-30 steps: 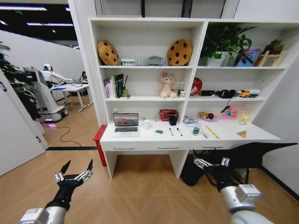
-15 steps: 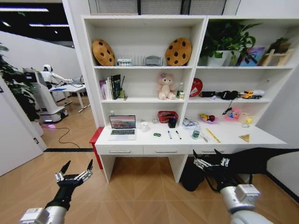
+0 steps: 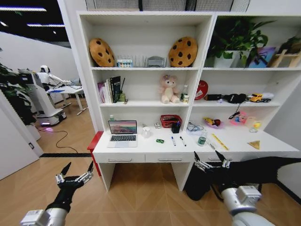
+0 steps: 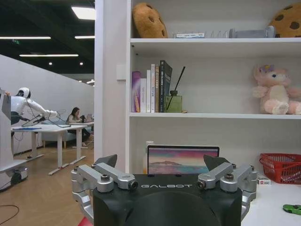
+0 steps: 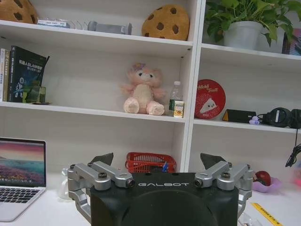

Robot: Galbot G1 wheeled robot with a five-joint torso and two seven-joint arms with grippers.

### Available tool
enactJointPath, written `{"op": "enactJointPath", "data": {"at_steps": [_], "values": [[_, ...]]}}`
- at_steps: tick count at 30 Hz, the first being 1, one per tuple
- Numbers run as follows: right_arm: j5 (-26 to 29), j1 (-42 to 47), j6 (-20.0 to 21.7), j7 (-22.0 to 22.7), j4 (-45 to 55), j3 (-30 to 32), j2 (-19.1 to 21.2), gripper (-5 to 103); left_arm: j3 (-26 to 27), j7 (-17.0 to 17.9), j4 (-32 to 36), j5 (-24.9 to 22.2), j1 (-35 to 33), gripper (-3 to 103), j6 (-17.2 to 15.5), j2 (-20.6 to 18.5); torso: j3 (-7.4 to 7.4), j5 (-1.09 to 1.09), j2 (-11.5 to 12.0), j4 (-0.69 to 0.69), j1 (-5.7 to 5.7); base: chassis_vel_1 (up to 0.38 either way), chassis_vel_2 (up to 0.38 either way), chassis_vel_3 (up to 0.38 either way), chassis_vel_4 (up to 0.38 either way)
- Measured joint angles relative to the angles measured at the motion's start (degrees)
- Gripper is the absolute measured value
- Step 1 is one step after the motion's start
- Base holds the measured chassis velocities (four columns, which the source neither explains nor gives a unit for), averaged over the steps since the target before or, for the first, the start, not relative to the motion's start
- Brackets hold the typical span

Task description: Organize the objects on the table.

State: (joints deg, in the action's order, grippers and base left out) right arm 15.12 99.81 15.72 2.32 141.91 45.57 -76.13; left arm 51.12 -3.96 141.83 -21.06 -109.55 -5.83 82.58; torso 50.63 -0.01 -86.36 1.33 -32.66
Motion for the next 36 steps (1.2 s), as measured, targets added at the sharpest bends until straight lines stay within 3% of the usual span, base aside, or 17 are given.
{"op": "enactJointPath", "data": {"at_steps": [36], "values": [[0.0, -1.0, -0.6, -0.2, -3.3, -0.5, 0.9, 100, -0.6, -0.1, -2.0, 0.6, 0.6, 100, 0.3, 0.2, 0.0, 0.01, 0.0, 0.0, -0.01, -0.152, 0.154, 0.157, -0.153]]}}
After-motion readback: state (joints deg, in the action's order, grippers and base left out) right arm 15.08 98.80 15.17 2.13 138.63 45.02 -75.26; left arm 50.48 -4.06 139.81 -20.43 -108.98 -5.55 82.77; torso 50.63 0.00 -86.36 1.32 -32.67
